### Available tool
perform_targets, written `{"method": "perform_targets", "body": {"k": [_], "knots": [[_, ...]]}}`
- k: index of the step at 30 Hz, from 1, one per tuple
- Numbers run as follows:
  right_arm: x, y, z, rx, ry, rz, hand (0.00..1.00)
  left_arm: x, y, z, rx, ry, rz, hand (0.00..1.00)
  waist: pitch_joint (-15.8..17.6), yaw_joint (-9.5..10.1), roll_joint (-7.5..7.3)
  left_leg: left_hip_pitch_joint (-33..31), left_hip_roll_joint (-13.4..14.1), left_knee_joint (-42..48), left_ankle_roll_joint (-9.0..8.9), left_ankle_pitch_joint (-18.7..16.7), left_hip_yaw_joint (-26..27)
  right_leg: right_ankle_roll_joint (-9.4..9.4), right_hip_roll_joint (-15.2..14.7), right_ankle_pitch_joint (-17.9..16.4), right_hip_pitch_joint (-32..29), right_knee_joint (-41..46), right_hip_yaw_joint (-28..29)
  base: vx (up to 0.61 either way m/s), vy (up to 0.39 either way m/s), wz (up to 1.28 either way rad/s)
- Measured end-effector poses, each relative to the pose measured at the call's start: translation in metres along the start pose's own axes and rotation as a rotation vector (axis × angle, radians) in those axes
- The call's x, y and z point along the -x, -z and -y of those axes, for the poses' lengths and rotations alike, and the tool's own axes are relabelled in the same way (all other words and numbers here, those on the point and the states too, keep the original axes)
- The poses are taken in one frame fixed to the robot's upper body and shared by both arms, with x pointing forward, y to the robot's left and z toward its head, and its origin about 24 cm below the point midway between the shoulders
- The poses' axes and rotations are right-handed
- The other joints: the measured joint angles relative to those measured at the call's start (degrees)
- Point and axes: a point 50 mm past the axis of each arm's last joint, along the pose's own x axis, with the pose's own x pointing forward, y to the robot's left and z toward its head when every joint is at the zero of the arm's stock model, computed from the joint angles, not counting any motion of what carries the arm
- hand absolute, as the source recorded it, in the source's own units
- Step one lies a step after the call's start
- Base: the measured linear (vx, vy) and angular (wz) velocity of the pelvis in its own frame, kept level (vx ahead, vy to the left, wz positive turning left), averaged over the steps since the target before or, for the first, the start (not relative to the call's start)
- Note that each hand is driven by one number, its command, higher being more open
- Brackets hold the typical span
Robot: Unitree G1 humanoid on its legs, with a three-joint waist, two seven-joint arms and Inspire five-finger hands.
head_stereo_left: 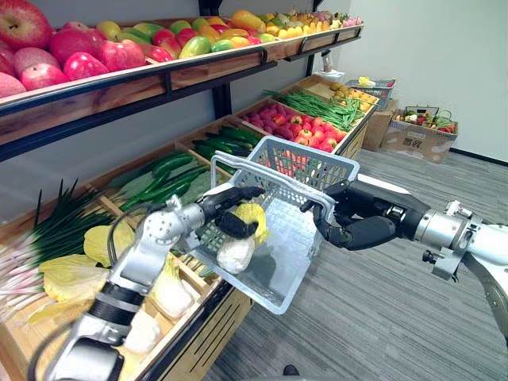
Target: Pick vegetable in the basket
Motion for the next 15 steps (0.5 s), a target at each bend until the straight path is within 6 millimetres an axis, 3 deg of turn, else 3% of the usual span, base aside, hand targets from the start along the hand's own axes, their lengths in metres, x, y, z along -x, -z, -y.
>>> {"method": "perform_targets", "body": {"k": [3, 5, 11, 15], "knots": [[-0.002, -0.003, -0.001, -0.01, -0.017, 0.021, 0.0, 0.01, -0.057, 0.009, -0.209, 0.22, 0.201, 1.0, -1.0, 0.42, 1.52, 0.1, -0.1, -0.4, 0.01, 0.0, -0.6, -0.08, -0.3, -0.1, 0.4, 0.0, -1.4, 0.02, 0.02, 0.11], [-0.005, -0.002, -0.003, -0.012, -0.044, 0.006, 0.0, 0.013, -0.052, 0.01, -0.227, 0.281, 0.159, 1.0, -1.6, 0.39, 2.37, 0.3, -0.1, -0.5, 0.03, 0.0, -1.0, -0.17, -0.4, -0.5, 1.0, -0.2, -2.0, -0.02, 0.029, 0.1], [-0.011, 0.004, -0.013, -0.076, -0.099, -0.022, 0.0, 0.019, -0.051, 0.021, -0.273, 0.438, 0.106, 1.0, -1.7, 0.84, 2.15, 0.1, -0.1, -1.7, -0.05, 0.8, -1.1, -0.53, -1.1, -1.9, 0.7, -0.2, -6.1, -0.04, -0.005, 0.04], [-0.01, 0.011, -0.009, -0.105, -0.086, -0.045, 0.0, 0.02, -0.056, 0.032, -0.273, 0.528, 0.131, 1.0, -1.6, 0.94, 1.85, 0.1, 0.5, -1.9, -0.88, 1.4, -1.9, -0.7, -0.8, -0.7, 0.7, 0.0, -7.5, 0.02, -0.001, 0.08]]}}
